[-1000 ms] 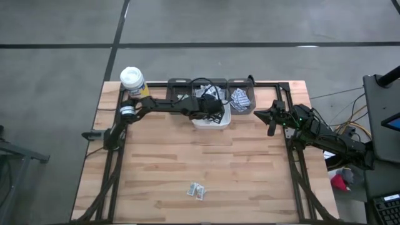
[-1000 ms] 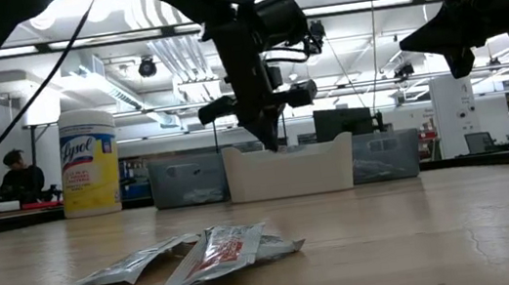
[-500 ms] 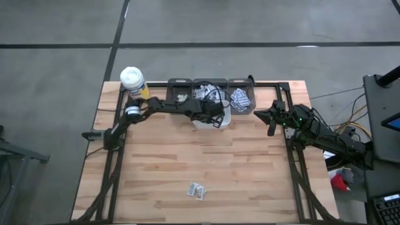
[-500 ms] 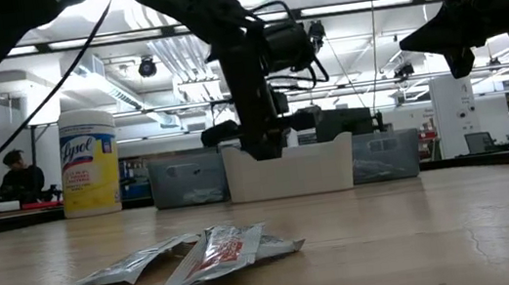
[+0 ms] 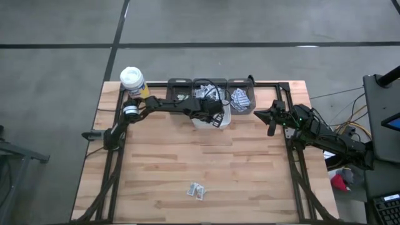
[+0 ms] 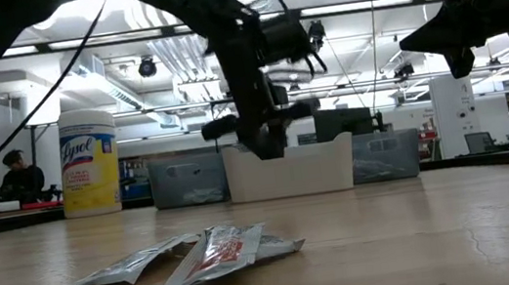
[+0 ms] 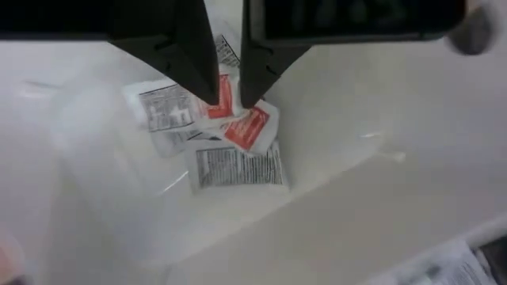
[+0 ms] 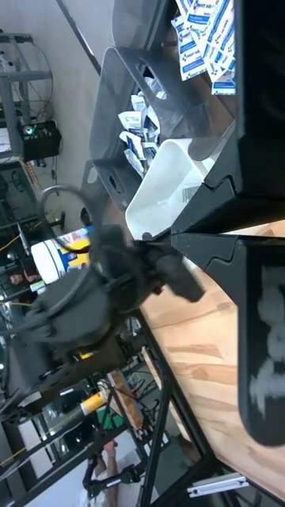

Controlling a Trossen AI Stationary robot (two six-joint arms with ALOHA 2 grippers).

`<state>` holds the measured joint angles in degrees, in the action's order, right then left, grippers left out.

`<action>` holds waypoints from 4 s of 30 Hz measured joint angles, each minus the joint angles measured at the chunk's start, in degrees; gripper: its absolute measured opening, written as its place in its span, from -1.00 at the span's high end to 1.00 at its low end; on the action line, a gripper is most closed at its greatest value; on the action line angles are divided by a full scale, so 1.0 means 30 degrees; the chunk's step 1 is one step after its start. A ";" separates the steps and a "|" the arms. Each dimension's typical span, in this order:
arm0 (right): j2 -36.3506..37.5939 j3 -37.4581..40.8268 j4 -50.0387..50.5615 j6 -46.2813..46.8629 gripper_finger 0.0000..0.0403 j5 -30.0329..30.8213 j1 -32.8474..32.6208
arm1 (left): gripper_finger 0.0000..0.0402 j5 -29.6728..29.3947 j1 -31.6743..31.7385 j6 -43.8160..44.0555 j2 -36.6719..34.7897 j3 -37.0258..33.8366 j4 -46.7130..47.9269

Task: Pick & Place First Aid Supplies
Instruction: Put the ointment pack into the white bin, then put the left ointment pack into the white bin

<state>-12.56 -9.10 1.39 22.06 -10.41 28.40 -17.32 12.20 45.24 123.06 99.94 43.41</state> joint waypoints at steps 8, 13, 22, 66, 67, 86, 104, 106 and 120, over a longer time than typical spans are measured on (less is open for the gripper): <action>-0.0007 -0.0003 0.0000 0.0000 0.96 0.0003 0.0000 | 0.65 0.0848 -0.0533 -0.0978 -0.2925 0.0321 0.0033; -0.0015 -0.0001 0.0001 -0.0051 0.96 -0.0007 0.0000 | 0.65 0.2664 -0.2719 -0.3147 -0.4254 0.0351 0.0545; -0.0073 -0.0003 0.0007 -0.0058 0.96 0.0000 0.0000 | 0.65 0.3334 -0.7101 -0.6075 -0.3947 0.0306 0.3160; -0.0138 0.0000 0.0027 -0.0058 0.96 0.0007 0.0002 | 0.67 0.9385 -1.0940 -0.9526 -0.3066 -0.6432 -0.2495; -0.0138 -0.0003 0.0029 -0.0058 0.96 0.0007 0.0007 | 0.67 0.9397 -1.0940 -0.9530 -0.2864 -0.6432 -0.2491; -0.0146 -0.0003 0.0044 -0.0058 0.96 0.0007 0.0007 | 0.94 0.9054 -1.0925 -0.7035 -0.1776 -0.6164 -0.1642; -0.0146 -0.0003 0.0044 -0.0055 0.96 0.0000 0.0000 | 1.00 0.8683 -1.0911 -0.3046 -0.2699 -0.6157 0.0816; -0.0153 0.0000 0.0044 -0.0052 0.96 0.0000 0.0000 | 1.00 0.8421 -1.0911 -0.2785 -0.3078 -0.6199 0.1956; -0.0269 -0.0003 0.0036 0.0004 0.96 -0.0007 0.0000 | 1.00 0.4194 -0.9840 0.0112 -0.6999 -0.6250 0.3799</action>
<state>-13.36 -9.10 1.50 22.08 -10.44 28.40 -4.73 -17.32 45.57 102.06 81.19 54.81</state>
